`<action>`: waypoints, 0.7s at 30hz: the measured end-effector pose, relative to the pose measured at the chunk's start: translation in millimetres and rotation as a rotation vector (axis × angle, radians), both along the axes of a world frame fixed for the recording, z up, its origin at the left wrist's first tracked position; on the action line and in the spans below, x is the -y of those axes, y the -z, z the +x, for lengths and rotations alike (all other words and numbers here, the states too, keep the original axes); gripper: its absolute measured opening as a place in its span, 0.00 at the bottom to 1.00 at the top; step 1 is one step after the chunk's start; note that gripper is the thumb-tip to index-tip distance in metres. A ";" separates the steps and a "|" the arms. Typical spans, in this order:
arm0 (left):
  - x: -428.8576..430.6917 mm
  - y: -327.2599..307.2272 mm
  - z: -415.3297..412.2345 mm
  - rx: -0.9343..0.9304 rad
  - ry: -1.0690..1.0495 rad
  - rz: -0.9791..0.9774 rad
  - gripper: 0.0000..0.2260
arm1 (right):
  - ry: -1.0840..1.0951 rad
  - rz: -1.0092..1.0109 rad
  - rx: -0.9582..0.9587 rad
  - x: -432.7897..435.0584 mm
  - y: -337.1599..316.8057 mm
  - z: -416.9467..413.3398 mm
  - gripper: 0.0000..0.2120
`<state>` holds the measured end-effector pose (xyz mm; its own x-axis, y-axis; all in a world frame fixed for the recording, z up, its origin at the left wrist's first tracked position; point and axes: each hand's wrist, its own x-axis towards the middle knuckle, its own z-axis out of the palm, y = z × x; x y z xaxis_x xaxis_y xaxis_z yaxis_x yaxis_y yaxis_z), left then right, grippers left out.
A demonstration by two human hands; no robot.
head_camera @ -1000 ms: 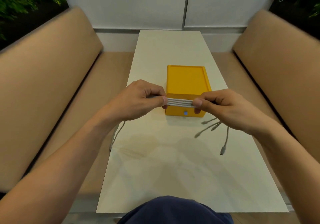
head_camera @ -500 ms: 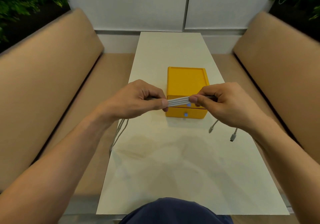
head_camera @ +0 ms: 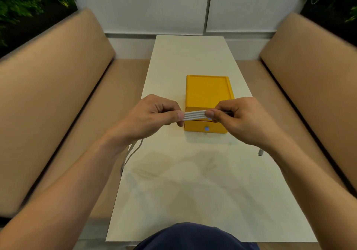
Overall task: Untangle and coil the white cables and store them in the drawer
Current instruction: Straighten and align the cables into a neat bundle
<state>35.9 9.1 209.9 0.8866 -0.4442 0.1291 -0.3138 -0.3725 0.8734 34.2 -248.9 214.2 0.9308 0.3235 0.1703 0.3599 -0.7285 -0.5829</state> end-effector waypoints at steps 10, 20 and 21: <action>-7.3 11.0 -13.1 -0.285 0.176 0.066 0.11 | -0.080 0.464 -0.380 5.5 5.0 -22.0 0.16; 38.5 18.6 -19.2 -0.231 0.144 0.076 0.11 | -0.031 0.289 -0.264 16.4 15.2 -30.0 0.15; 39.2 19.5 -17.9 -0.200 0.117 0.079 0.11 | -0.035 0.283 -0.280 18.2 15.9 -29.5 0.14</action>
<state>17.9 -30.2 190.4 0.8331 -0.5467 -0.0835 -0.1822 -0.4139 0.8919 4.8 -267.1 198.3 0.9433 0.3321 -0.0012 0.1804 -0.5156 -0.8376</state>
